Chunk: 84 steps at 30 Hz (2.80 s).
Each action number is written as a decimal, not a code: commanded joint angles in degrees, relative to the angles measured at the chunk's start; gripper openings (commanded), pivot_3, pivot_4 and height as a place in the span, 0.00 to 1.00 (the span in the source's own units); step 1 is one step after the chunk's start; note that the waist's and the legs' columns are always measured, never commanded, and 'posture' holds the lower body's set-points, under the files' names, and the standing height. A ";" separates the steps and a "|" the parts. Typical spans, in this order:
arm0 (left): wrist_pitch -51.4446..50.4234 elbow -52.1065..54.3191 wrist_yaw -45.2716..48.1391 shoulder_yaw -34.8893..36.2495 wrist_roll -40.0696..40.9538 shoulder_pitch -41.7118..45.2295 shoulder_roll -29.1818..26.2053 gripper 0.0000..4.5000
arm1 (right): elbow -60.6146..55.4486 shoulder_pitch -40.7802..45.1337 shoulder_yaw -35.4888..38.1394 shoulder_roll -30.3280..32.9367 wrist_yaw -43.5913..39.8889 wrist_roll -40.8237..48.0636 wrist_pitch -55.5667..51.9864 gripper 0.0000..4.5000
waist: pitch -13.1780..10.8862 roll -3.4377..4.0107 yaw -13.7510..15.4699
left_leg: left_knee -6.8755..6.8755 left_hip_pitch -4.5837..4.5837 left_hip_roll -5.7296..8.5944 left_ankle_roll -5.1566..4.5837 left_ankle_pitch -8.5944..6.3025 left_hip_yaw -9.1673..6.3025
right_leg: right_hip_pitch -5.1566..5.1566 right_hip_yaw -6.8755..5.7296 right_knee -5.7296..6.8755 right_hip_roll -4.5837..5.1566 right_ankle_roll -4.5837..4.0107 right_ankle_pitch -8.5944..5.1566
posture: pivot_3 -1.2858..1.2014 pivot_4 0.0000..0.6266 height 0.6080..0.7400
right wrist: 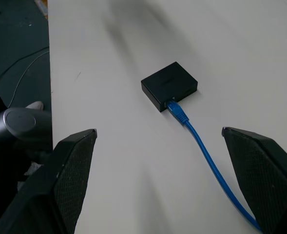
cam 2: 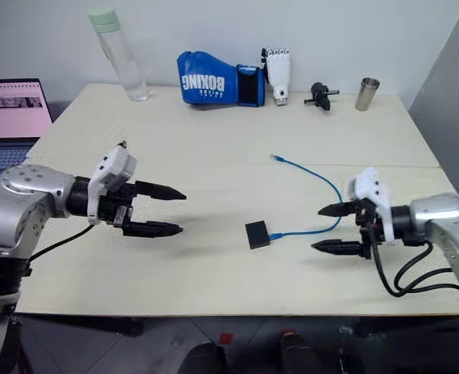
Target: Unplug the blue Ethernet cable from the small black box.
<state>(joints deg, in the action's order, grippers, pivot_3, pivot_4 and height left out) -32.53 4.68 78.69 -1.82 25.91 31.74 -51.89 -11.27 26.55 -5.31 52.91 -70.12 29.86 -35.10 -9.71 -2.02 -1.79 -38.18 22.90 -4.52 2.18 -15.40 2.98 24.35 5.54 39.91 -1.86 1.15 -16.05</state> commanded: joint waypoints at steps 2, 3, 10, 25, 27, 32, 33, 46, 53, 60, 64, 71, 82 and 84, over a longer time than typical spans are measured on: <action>2.27 5.74 -2.98 1.14 0.11 -3.58 0.92 1.00 | 7.76 5.83 -6.16 -5.04 -3.05 -7.09 9.06 0.97 | 0.00 0.00 -0.05 | -0.01 -0.02 -0.01 0.00 0.00 0.00 | 0.00 0.00 0.03 -0.01 -0.01 0.00 | 0.52 0.24 1.00; 2.16 6.85 -3.50 1.12 0.23 -4.37 1.03 1.00 | 9.65 7.00 -7.41 -6.24 -3.79 -8.24 10.48 0.97 | 0.00 0.00 -0.06 | -0.02 -0.03 -0.01 0.00 0.00 -0.03 | 0.00 -0.02 0.05 -0.02 -0.03 -0.01 | 0.52 0.24 1.00; 4.91 12.50 -9.33 2.18 -0.49 -11.98 3.23 1.00 | 23.60 13.37 -13.50 -15.47 -6.85 -14.95 19.05 0.97 | -0.01 0.02 -0.02 | -0.01 -0.05 -0.03 0.00 0.00 0.00 | -0.01 -0.01 0.04 -0.01 -0.06 -0.02 | 0.52 0.24 1.00; 1.06 18.43 -15.24 5.52 2.28 -16.57 1.79 1.00 | 51.49 23.79 -15.73 -23.02 -14.72 -23.97 31.35 0.97 | -0.01 0.03 0.04 | -0.01 -0.08 -0.02 0.01 0.01 0.04 | -0.03 -0.03 0.07 0.04 -0.09 -0.02 | 0.52 0.24 1.00; 1.25 18.96 -15.13 5.79 2.18 -17.42 1.35 1.00 | 53.02 23.84 -15.64 -22.41 -15.80 -24.86 32.60 0.97 | -0.01 0.03 0.00 | 0.00 -0.10 -0.03 0.01 0.01 0.03 | -0.03 -0.04 0.08 0.03 -0.10 -0.02 | 0.52 0.24 1.00; 1.61 17.38 -15.80 5.49 1.78 -15.89 1.59 1.00 | 57.96 25.42 -14.96 -23.89 -14.97 -26.35 35.52 0.97 | -0.01 0.03 -0.07 | 0.01 -0.14 -0.03 0.01 0.01 0.04 | -0.04 -0.02 0.10 0.03 -0.11 -0.03 | 0.52 0.24 1.00; 1.58 17.09 -15.85 5.14 1.75 -15.06 1.73 1.00 | 59.35 26.16 -14.45 -24.72 -14.31 -26.20 35.16 0.93 | -0.01 0.03 -0.06 | 0.01 -0.17 -0.03 0.01 0.01 0.03 | -0.08 -0.03 0.10 0.03 -0.11 -0.03 | 0.52 0.24 1.00; 1.37 16.53 -16.13 3.34 1.58 -12.49 2.84 1.00 | 61.91 26.47 -13.80 -27.20 -15.46 -28.20 37.07 0.27 | -0.01 0.04 -0.08 | 0.03 -0.20 -0.03 0.02 0.01 0.02 | -0.13 -0.04 0.09 0.02 -0.11 -0.03 | 0.52 0.24 1.00; 1.13 15.41 -16.40 3.24 1.60 -11.96 3.36 1.00 | 61.52 26.87 -11.99 -25.28 -13.78 -29.13 38.98 0.01 | -0.01 0.04 -0.06 | 0.03 -0.20 -0.02 0.02 0.01 0.02 | -0.14 -0.04 0.09 0.03 -0.11 -0.03 | 0.52 0.24 1.00; -12.42 8.72 -21.00 9.50 12.21 -2.73 6.51 1.00 | 40.00 23.72 -3.90 -18.09 -1.82 -28.37 43.56 0.01 | -0.10 0.13 0.21 | -0.03 -0.06 0.00 0.02 0.01 -0.06 | -0.07 -0.12 0.12 0.05 -0.10 -0.03 | 0.52 0.24 1.00; -15.82 5.07 -20.60 10.10 15.85 1.75 8.42 1.00 | 33.98 19.87 -2.33 -17.05 12.97 -35.81 52.23 0.01 | -0.05 0.13 -0.23 | 0.00 -0.11 -0.01 0.02 0.01 -0.11 | -0.11 -0.12 0.10 0.02 -0.08 -0.03 | 0.52 0.24 1.00; -6.21 -7.36 -21.98 5.30 9.49 11.50 18.12 1.00 | 29.19 15.78 -3.06 -17.74 31.29 -47.28 66.79 0.01 | -0.06 0.13 -0.06 | -0.06 -0.06 0.04 0.25 0.14 -0.04 | -0.07 -0.05 0.14 0.04 -0.08 -0.02 | 0.52 0.24 1.00; 6.16 -21.85 -17.75 0.58 1.68 19.08 25.63 1.00 | 24.33 15.63 -4.51 -17.43 36.28 -49.08 70.42 0.01 | -0.06 0.13 -0.09 | -0.02 -0.08 0.03 0.28 0.16 0.01 | -0.08 -0.02 0.09 0.05 -0.07 -0.01 | 0.52 0.24 1.00; 6.87 -22.91 -16.88 0.36 1.45 20.11 26.36 1.00 | 23.41 15.44 -4.95 -17.71 36.33 -49.28 70.13 0.01 | -0.06 0.13 -0.07 | -0.02 -0.08 0.03 0.27 0.15 0.00 | -0.08 -0.02 0.09 0.05 -0.07 -0.01 | 0.52 0.24 1.00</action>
<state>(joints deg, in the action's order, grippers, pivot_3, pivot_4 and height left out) -27.58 -18.55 60.67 -1.95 27.62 49.43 -25.97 14.84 41.72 -10.47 35.00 -34.83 -19.28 34.59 -9.77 -1.89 -1.87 -38.20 22.82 -4.49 2.45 -15.25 2.98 24.26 5.52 40.00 -1.82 1.08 -16.06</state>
